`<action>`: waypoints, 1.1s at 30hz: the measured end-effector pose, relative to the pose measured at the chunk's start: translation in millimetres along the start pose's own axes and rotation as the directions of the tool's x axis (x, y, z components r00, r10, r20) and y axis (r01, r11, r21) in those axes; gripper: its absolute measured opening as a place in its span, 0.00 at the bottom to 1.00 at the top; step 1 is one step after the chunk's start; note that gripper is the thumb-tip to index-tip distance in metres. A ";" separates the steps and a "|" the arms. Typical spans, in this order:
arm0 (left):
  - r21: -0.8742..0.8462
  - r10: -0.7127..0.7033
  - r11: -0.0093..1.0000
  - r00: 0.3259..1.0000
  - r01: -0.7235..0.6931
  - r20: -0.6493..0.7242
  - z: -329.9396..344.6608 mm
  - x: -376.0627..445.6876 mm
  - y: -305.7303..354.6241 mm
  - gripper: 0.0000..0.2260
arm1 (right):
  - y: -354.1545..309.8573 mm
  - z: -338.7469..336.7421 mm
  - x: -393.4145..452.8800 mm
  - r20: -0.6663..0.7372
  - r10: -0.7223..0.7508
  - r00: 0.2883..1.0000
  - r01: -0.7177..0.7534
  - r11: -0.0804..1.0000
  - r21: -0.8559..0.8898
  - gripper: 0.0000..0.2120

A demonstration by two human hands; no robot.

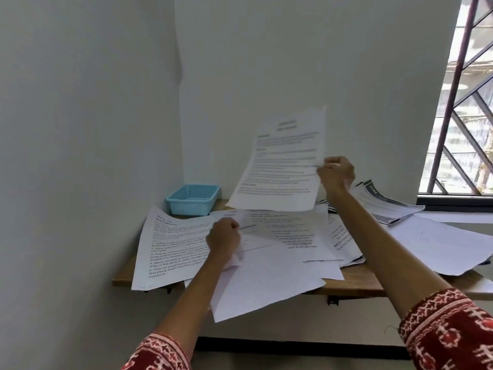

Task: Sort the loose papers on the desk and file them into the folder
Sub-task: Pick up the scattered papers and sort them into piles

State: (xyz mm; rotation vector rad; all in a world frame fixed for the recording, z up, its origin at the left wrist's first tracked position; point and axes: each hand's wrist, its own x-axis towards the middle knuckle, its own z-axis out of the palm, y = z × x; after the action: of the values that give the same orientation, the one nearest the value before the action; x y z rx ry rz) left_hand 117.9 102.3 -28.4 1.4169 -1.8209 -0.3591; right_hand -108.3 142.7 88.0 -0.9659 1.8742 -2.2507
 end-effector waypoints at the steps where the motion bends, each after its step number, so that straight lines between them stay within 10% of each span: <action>1: -0.090 -0.077 0.994 0.988 0.065 -0.137 -10.4 -0.8 -5.1 0.08 | 5.0 7.4 -7.5 0.074 0.045 0.996 -0.044 0.999 -0.005 0.12; 6: -0.416 -0.430 0.873 0.801 0.253 -0.417 -74.4 2.3 -43.0 0.12 | 29.7 48.1 -55.3 0.366 0.168 0.915 -0.162 0.986 -0.045 0.12; 10: -0.314 -0.404 0.904 0.825 0.292 -0.396 -106.6 4.8 -78.1 0.15 | 44.0 82.7 -93.8 0.518 0.214 0.828 -0.176 0.977 -0.123 0.12; 16: -0.024 -0.339 0.940 0.918 0.341 -0.207 -103.5 15.7 -81.1 0.11 | 66.0 139.0 -149.3 0.633 0.134 0.762 0.069 0.956 -0.285 0.11; 21: 0.443 -0.361 0.876 0.867 0.190 0.343 -62.5 22.8 -77.0 0.29 | 68.8 146.6 -162.0 0.788 0.091 0.609 0.349 0.861 -0.370 0.24; 28: 0.605 -0.354 0.794 0.853 0.058 0.384 -49.7 35.2 -60.7 0.30 | 97.4 58.1 -65.3 0.517 0.221 0.827 0.260 0.666 -0.700 0.24; 33: 0.592 -0.351 0.804 0.841 0.045 0.412 -30.1 35.7 -40.0 0.24 | 106.9 2.2 -22.5 0.334 0.404 0.851 0.156 0.412 -0.898 0.37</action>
State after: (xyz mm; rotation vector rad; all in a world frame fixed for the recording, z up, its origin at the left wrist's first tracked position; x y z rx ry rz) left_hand 164.7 63.4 -19.9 2.1016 -2.3304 -0.3360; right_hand -125.3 122.5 -18.0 -1.2302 2.6872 -0.5193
